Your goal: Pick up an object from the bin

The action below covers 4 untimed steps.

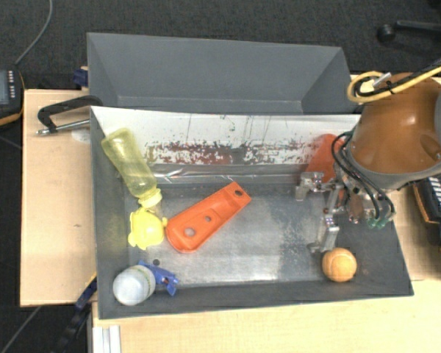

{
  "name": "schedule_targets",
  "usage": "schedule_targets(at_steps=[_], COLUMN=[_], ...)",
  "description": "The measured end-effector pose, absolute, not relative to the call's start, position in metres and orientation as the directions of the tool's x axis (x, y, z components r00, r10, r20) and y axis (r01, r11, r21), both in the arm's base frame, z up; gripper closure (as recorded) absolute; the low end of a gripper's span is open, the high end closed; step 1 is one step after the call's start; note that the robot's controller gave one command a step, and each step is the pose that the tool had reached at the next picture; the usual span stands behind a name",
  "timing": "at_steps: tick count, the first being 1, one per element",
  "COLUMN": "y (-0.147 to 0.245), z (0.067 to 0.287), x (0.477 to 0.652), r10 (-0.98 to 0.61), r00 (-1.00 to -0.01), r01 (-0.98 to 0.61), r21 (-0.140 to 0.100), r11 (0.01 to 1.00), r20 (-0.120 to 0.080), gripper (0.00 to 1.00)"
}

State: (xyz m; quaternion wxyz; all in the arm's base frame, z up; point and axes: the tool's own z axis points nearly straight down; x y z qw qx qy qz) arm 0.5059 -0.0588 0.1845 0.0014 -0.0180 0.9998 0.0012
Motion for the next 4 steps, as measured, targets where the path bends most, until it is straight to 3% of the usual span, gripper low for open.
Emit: schedule_targets(at_steps=[1,2,3,4], y=[-0.048,-0.023,0.030,0.045], z=[0.150,0.137,0.101,0.080], x=[0.515,0.545,0.544,0.561], r10=[-0.133,-0.003,-0.201,-0.104], r00=[-0.991,-1.000,-0.980,-0.995], r01=[-0.133,-0.003,-0.201,-0.104], r21=[-0.001,0.002,-0.001,0.006], r11=[0.991,1.000,0.980,0.995], r20=[-0.006,-0.008,-0.009,-0.013], gripper=[0.00,0.00,0.00,0.00])
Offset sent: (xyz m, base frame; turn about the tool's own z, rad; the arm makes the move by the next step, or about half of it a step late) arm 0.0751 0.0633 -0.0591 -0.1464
